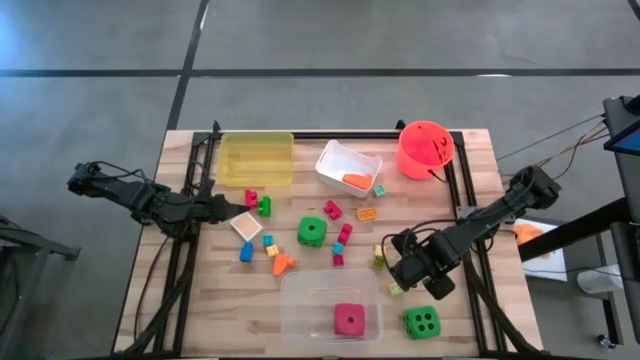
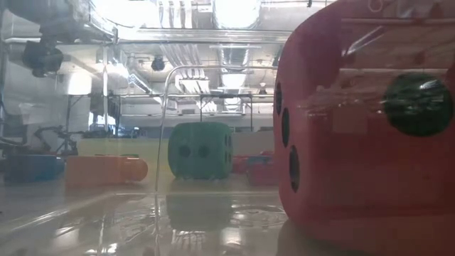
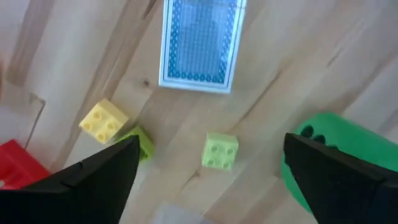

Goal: Pick & Place Toys
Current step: Put the blue deck of cards into the yellow bin

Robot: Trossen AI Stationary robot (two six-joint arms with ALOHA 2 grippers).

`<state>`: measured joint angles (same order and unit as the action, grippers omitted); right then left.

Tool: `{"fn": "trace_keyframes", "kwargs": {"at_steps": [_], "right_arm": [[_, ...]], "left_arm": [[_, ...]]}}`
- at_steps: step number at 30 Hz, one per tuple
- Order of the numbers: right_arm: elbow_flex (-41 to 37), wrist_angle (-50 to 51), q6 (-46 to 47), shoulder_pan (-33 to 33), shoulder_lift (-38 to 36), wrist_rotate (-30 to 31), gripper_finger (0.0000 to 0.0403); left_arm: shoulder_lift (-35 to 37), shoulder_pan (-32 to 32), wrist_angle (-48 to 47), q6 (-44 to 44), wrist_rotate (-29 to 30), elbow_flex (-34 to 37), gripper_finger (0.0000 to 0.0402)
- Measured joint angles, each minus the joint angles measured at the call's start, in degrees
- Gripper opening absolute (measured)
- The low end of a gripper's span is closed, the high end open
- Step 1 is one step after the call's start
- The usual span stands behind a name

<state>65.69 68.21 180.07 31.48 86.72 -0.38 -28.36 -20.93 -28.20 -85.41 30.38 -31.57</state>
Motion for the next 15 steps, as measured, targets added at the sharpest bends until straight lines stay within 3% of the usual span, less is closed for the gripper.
{"fn": "trace_keyframes", "kwargs": {"at_steps": [15], "right_arm": [[-20.4,-19.1,0.0,-2.1,-5.8,0.3,0.0378]], "left_arm": [[0.0,0.0,0.0,0.0,0.0,0.0,0.0028]]}}
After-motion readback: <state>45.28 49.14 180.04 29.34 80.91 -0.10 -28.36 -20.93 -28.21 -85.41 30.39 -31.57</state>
